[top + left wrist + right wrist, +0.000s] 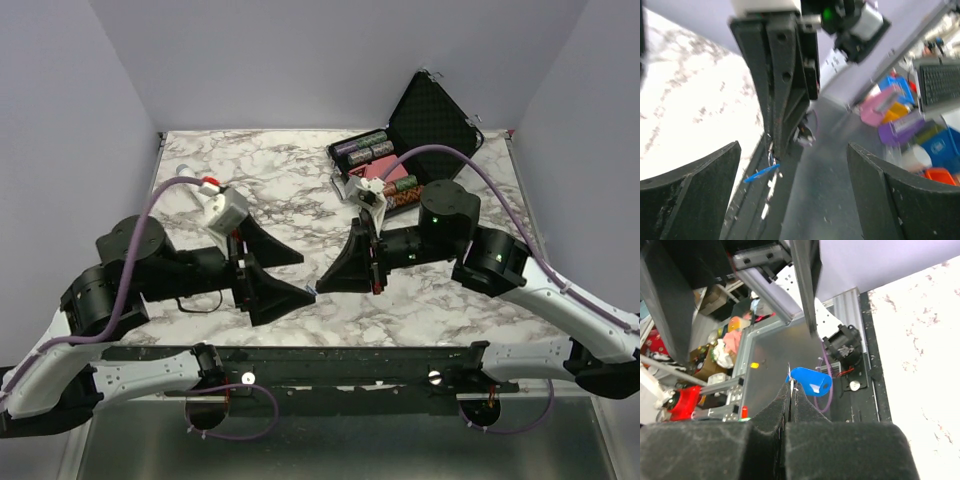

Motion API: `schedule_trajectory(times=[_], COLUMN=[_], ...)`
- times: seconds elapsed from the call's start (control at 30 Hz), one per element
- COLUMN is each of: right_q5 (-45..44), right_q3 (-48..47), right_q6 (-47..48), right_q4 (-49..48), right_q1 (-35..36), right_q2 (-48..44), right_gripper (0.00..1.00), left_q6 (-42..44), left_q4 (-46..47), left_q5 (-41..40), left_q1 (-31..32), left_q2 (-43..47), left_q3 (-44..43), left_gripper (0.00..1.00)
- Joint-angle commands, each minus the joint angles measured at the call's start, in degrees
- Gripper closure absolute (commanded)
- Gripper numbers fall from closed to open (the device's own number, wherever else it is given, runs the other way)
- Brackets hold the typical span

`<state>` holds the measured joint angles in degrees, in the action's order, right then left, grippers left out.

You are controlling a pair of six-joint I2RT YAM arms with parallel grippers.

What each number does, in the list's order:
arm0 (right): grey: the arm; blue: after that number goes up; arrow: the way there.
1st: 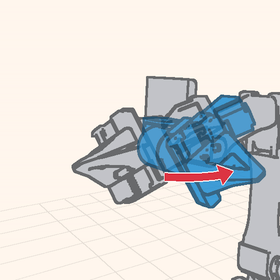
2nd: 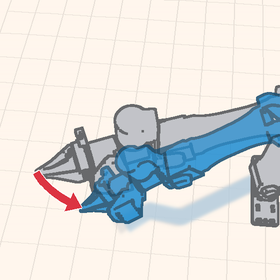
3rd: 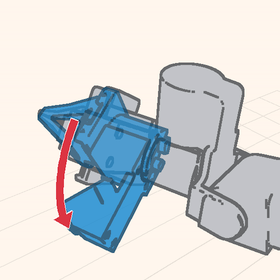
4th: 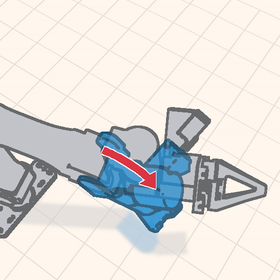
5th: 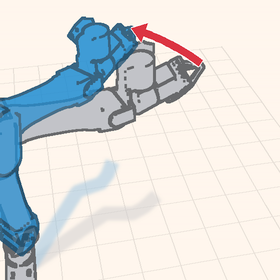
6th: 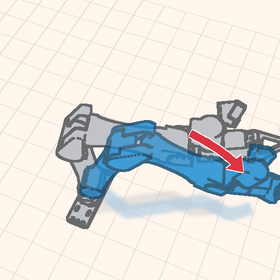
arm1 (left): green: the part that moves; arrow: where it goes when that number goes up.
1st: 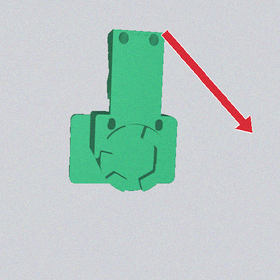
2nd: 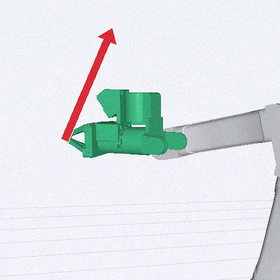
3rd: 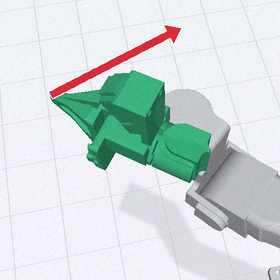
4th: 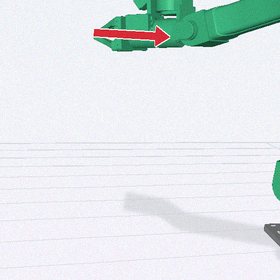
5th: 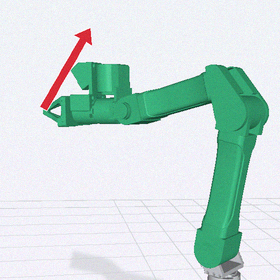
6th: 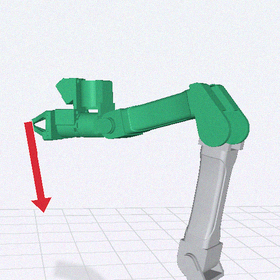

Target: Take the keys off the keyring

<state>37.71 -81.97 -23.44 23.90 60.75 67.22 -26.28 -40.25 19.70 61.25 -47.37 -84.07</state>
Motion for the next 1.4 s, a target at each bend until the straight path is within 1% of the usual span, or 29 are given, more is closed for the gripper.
schedule_trajectory(times=[0.0, 0.03, 0.07, 0.1, 0.17, 0.23, 0.3, 0.43, 0.5, 0.63, 0.77, 0.8, 0.97, 1.07, 1.17, 1.27, 1.37], right_q5=[-8.0, -8.3, -9.1, -9.5, -10.3, -10.6, -11.2, -11.5, -11.6, -12.1, -12.6, -12.7, -13.5, -13.8, -13.5, -13.3, -13.2], right_q3=[4.1, 5.1, 6.3, 7.3, 9.4, 10.6, 11.2, 11.3, 11.3, 11.4, 11.2, 11.2, 11.4, 11.6, 11.4, 11.3, 11.0], right_q6=[-3.4, -4.2, -5.6, -6.7, -8.9, -10.7, -11.4, -12.1, -12.2, -12.6, -12.6, -12.5, -12.5, -12.6, -12.8, -13.1, -13.2], right_q4=[-8.0, -9.9, -12.4, -14.7, -19.6, -23.3, -27.1, -29.4, -30.2, -31.6, -31.7, -31.7, -31.6, -31.7, -32.0, -32.7, -33.1], right_q1=[-0.2, -0.2, -0.2, -0.2, -0.2, -0.2, -0.2, -0.1, -0.1, -0.2, -0.2, -0.1, -0.2, -0.2, -0.2, -0.2, -0.2], right_q2=[-3.4, -4.1, -4.9, -5.5, -6.6, -7.3, -7.2, -6.8, -6.7, -6.8, -6.9, -6.8, -7.1, -6.9, -6.4, -6.0, -5.9], right_gripper=[0.99, 0.99, 0.99, 0.99, 0.99, 0.99, 0.99, 0.99, 0.99, 0.99, 0.99, 0.99, 0.99, 0.99, 0.99, 0.99, 0.99], left_q6=[-3.1, -4.3, -5.7, -6.7, -9.2, -11.9, -12.7, -13.3, -13.6, -14.7, -14.9, -14.9, -14.1, -13.3, -12.8, -12.8, -11.8], left_q4=[5.5, 8.5, 13.0, 17.0, 24.6, 29.2, 31.7, 32.4, 33.1, 36.8, 38.9, 39.4, 41.7, 42.2, 41.6, 41.0, 40.8], left_q5=[-16.2, -18.6, -19.3, -21.3, -22.8, -24.3, -23.6, -20.1, -19.8, -19.7, -19.8, -18.3, -19.3, -19.2, -16.8, -15.3, -15.9], left_q1=[0.2, 0.2, 0.3, 0.3, 0.2, 0.3, 0.2, 0.3, 0.3, 0.3, 0.4, 0.3, 0.4, 0.4, 0.4, 0.6, 2.0], left_q2=[6.0, 8.4, 10.7, 13.5, 17.9, 20.0, 20.0, 16.3, 14.8, 13.4, 12.1, 12.0, 12.7, 13.1, 12.0, 10.3, 9.1], left_q3=[0.1, 2.9, 6.3, 10.2, 17.9, 22.5, 24.5, 23.3, 23.1, 24.1, 24.2, 24.2, 24.6, 24.4, 23.7, 23.0, 22.4], left_gripper=[0.05, 0.07, 0.10, 0.15, 0.22, 0.27, 0.30, 0.33, 0.34, 0.40, 0.43, 0.44, 0.44, 0.43, 0.43, 0.45, 0.49])
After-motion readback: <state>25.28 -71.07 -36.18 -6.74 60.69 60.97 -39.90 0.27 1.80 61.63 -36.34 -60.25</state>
